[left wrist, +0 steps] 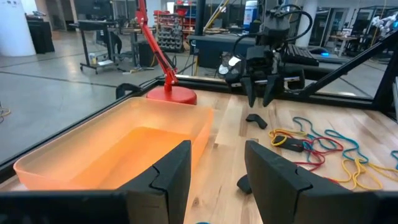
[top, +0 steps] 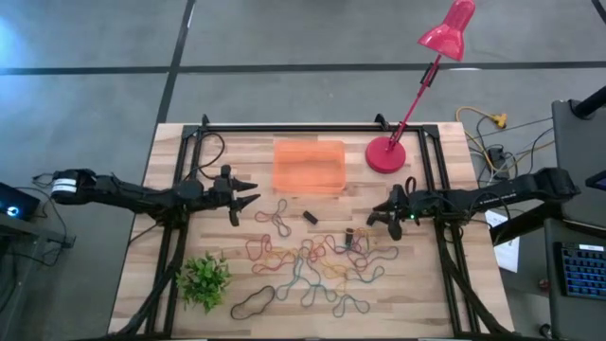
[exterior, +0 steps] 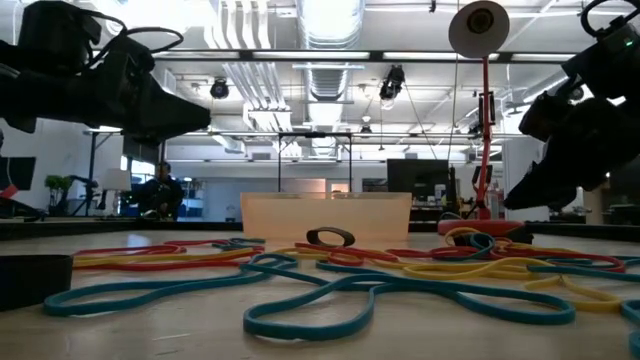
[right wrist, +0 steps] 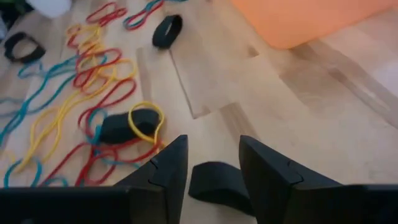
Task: Pick and place rubber bands into bin
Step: Put the black rubber band into the orange bin
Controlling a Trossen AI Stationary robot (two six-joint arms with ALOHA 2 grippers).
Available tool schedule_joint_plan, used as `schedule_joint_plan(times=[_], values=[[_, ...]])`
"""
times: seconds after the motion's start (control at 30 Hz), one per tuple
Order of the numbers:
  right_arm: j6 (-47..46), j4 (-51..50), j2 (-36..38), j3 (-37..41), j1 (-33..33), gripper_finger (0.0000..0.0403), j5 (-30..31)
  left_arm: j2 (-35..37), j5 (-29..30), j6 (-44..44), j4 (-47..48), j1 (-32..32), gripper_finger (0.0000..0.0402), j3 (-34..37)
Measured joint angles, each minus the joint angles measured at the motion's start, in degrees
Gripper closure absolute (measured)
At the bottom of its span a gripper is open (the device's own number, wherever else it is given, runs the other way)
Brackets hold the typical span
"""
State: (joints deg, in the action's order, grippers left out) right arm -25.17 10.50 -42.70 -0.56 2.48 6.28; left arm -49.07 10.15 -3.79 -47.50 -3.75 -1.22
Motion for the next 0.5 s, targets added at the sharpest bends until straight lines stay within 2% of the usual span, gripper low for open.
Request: schedule_joint_plan(times=[0.23,0.37,0.5], values=[[13.11,-1.23,-1.1,0.0,0.0,0.0229,0.31,-1.01,0.0,-0.02,-1.59,0.0,0.0266,-0.05],[14.45,-1.22,-1.4,0.0,-0.01,0.0216,1.2,-1.33,0.0,-0.03,-1.53,0.0,0.0266,-0.06],[11.78,-1.18,-1.69,0.0,0.0,0.0213,1.02,-1.64,0.0,0.06,-1.54,0.0,0.0266,-0.06]])
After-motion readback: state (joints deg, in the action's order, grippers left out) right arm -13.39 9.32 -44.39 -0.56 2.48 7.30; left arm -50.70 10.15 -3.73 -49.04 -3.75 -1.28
